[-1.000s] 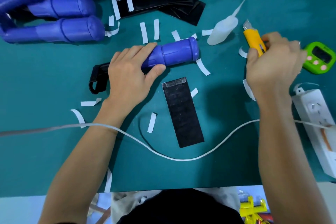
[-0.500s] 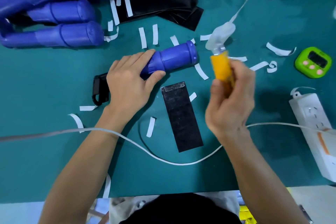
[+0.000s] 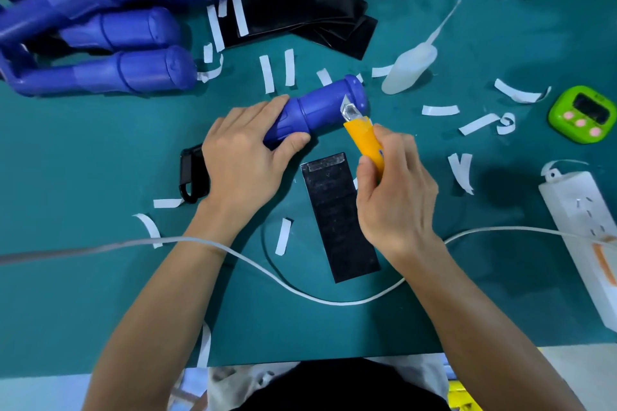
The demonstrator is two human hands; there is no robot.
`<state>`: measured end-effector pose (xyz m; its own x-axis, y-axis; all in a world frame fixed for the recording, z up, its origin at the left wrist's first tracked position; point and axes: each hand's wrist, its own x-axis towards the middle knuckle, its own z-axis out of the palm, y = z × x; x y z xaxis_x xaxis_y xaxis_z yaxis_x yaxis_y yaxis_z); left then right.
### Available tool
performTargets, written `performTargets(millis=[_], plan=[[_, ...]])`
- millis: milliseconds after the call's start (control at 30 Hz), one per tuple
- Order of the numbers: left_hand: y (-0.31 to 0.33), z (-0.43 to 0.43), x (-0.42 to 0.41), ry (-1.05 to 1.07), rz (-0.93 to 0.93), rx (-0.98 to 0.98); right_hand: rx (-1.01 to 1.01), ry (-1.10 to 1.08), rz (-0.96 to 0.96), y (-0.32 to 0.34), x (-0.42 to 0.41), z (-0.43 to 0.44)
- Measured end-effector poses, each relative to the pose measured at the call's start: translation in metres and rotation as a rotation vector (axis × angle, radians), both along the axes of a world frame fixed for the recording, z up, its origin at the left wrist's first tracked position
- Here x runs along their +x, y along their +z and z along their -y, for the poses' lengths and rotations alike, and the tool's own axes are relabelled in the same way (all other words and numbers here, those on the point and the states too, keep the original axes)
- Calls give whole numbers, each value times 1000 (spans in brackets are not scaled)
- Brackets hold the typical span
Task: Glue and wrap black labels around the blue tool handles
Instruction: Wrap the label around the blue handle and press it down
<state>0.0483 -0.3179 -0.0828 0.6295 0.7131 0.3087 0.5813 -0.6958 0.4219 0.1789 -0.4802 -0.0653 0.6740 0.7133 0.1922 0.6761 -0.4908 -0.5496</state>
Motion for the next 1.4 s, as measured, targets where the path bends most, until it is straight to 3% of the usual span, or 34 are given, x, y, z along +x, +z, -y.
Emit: performTargets(millis=[867,1400], plan=[[1,0,0,1,-24,-33,-84,-26,-74,-4,-3,-3],[0,3,0,16,8,8,-92,-65,32,2,0,-4]])
